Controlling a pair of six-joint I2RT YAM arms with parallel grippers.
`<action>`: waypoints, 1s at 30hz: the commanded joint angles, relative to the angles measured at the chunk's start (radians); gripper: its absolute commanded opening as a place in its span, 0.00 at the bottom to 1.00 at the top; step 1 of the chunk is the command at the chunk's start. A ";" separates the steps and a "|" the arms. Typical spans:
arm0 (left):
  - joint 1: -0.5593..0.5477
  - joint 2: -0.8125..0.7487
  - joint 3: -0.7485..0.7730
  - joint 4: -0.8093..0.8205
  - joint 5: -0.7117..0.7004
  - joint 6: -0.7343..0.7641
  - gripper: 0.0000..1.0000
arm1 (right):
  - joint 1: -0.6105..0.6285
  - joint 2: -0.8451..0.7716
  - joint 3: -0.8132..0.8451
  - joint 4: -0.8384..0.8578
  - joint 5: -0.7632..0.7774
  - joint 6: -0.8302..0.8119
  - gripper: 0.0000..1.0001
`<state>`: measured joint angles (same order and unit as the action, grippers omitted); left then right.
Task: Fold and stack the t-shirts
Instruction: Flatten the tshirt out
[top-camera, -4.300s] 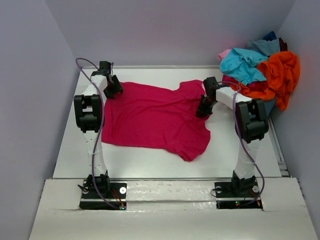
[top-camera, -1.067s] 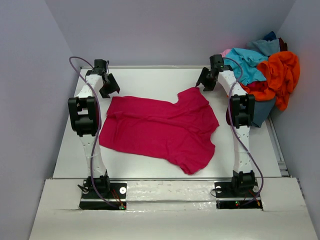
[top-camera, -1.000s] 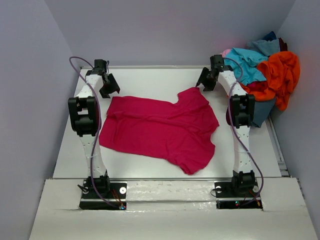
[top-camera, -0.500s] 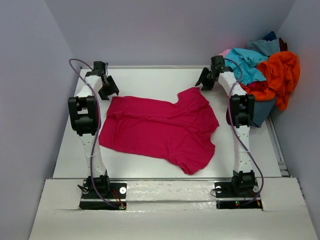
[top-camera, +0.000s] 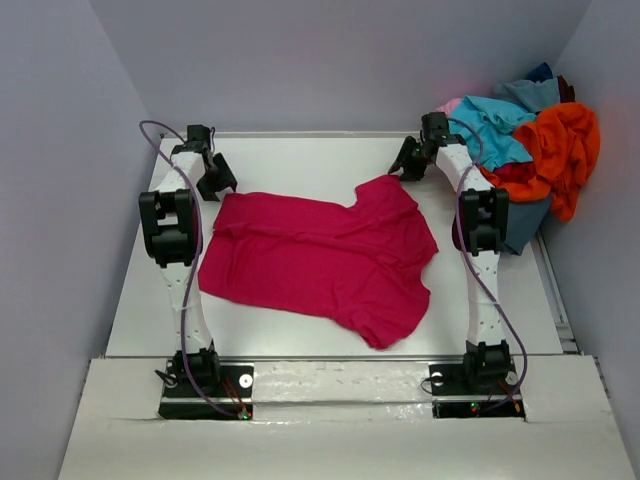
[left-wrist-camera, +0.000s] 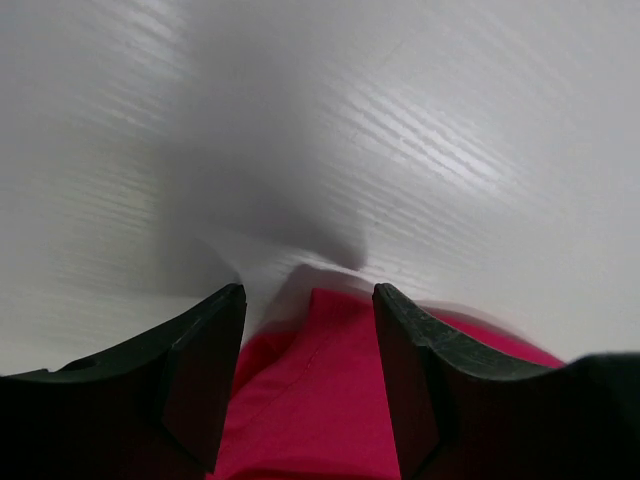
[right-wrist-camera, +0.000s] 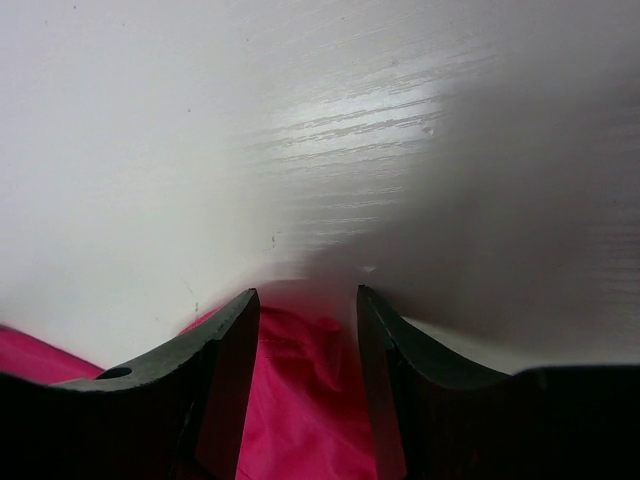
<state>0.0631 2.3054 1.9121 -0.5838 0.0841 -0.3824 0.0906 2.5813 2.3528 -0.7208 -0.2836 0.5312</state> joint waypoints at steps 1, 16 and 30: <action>0.006 0.032 0.074 -0.001 0.012 0.013 0.66 | -0.005 -0.010 -0.044 0.038 -0.025 -0.013 0.49; 0.006 0.019 0.081 -0.025 0.128 0.031 0.65 | -0.005 -0.007 -0.049 0.037 -0.023 -0.010 0.43; 0.006 -0.104 -0.082 -0.050 0.005 0.013 0.65 | -0.005 0.011 -0.015 0.035 -0.045 0.006 0.43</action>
<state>0.0669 2.2875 1.8832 -0.5869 0.1379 -0.3683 0.0895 2.5721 2.3089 -0.6617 -0.3176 0.5320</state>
